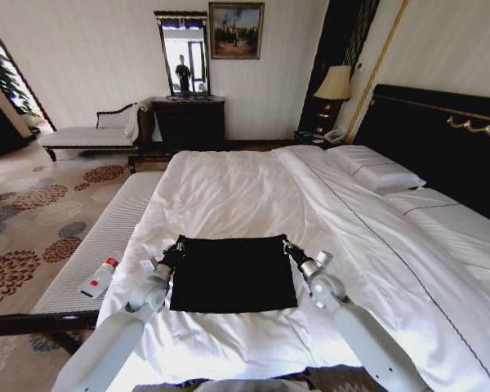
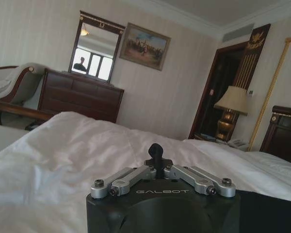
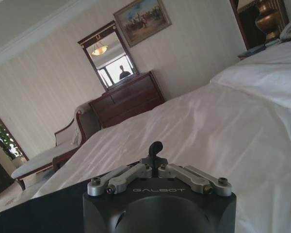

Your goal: Fold the clothes on the bed.

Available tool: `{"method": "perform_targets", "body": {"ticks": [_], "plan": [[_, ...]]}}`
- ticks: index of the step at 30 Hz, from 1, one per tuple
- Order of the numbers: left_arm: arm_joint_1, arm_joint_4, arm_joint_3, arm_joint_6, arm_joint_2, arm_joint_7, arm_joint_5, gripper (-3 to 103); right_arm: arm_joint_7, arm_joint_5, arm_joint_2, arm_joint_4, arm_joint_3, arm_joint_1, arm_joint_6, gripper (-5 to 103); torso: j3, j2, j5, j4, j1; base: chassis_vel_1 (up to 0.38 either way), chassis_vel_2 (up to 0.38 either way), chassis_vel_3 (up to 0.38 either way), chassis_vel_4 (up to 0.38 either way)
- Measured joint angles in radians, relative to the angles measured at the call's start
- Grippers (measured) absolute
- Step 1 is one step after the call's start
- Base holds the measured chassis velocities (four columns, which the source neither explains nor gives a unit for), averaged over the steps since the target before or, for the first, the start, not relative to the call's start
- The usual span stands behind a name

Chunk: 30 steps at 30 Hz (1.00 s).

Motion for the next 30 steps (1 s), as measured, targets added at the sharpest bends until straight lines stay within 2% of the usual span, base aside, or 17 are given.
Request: {"method": "perform_targets", "body": {"ticks": [2,5,17,19,21,23,24,27,30], "plan": [[0.007,-0.022,-0.009,0.000,0.011,-0.006,-0.001,1,0.007,-0.002,-0.006,0.018,0.005,-0.002,0.000,1,0.000,0.000,-0.0001,0.0000,0.000,0.000,0.000,0.000,0.000],[0.061,-0.133,-0.083,-0.002,0.071,-0.019,-0.013,1,0.043,0.012,-0.031,0.109,0.042,-0.017,-0.003,1,0.000,0.000,0.0001,0.0001,0.000,0.000,0.000,0.000,0.000],[0.137,-0.296,-0.207,0.009,0.139,-0.061,-0.060,1,0.080,0.051,-0.060,0.261,0.105,-0.059,-0.023,1,0.000,0.000,0.0000,0.0001,0.000,0.000,0.000,0.000,0.000],[0.183,-0.336,-0.240,0.012,0.141,-0.069,-0.065,1,0.094,0.062,-0.063,0.311,0.137,-0.094,-0.039,1,0.000,0.000,0.0000,0.0001,0.000,0.000,0.000,0.000,0.000],[0.253,-0.359,-0.270,0.009,0.123,-0.070,-0.035,1,0.106,0.051,-0.063,0.356,0.163,-0.154,-0.052,1,0.000,0.000,-0.0001,-0.0002,0.000,0.000,0.000,0.000,0.000],[0.268,-0.363,-0.276,0.008,0.116,-0.069,-0.028,1,0.106,0.045,-0.061,0.365,0.167,-0.169,-0.053,1,0.000,0.000,-0.0002,-0.0001,0.000,0.000,0.000,0.000,0.000],[0.343,-0.385,-0.307,0.000,0.070,-0.065,0.012,1,0.108,0.013,-0.047,0.408,0.181,-0.244,-0.058,1,0.000,0.000,0.0000,-0.0003,0.000,0.000,0.000,0.000,0.000],[0.407,-0.410,-0.330,-0.005,0.030,-0.058,0.045,1,0.119,-0.001,-0.034,0.442,0.194,-0.293,-0.066,1,0.000,0.000,-0.0002,-0.0001,0.000,0.000,0.000,0.000,0.000],[0.565,-0.476,-0.365,-0.021,-0.049,-0.035,0.139,1,0.169,-0.037,0.005,0.516,0.220,-0.402,-0.099,1,0.000,0.000,-0.0003,0.0002,0.000,0.000,0.000,0.000,0.000]]}}
